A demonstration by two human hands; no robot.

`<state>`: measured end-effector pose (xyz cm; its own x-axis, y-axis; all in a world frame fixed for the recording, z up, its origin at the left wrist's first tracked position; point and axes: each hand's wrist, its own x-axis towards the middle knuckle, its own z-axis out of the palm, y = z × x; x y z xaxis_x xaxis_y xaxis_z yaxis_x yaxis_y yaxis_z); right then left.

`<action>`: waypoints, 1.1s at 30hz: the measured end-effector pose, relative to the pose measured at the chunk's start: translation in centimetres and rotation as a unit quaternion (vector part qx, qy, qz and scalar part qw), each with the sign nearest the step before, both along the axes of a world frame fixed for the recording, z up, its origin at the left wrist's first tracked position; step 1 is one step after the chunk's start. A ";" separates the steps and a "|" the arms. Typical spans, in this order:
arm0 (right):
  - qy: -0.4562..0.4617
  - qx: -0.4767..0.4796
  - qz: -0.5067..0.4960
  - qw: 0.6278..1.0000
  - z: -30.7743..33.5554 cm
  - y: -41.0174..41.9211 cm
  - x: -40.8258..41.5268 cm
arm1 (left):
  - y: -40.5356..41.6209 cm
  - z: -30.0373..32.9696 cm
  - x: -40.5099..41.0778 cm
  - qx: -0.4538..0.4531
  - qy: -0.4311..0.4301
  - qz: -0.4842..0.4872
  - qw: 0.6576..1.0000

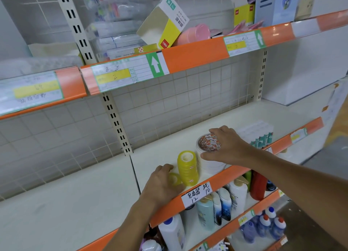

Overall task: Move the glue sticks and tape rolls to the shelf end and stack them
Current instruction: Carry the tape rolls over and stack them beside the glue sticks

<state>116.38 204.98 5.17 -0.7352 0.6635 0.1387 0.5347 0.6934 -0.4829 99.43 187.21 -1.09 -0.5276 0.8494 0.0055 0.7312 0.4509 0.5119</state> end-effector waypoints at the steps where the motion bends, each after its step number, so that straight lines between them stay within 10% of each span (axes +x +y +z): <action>1: -0.002 -0.003 0.000 1.000 -0.1 0.0 0.0 | 0.0 0.0 0.0 -0.002 0.002 0.001 1.000; 24: -0.037 -0.008 -0.026 0.999 1.4 -0.3 -0.7 | -1.6 1.1 -0.7 -0.009 0.064 0.045 0.997; 33: -0.072 0.174 0.188 0.964 5.6 -7.0 -6.5 | -7.2 3.1 -3.0 -0.064 0.145 0.112 0.981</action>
<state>109.89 198.01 10.78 -0.9426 0.2788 0.1837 0.2587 0.9577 -0.1257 96.41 180.02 1.97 -0.6927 0.7164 0.0833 0.7134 0.6636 0.2253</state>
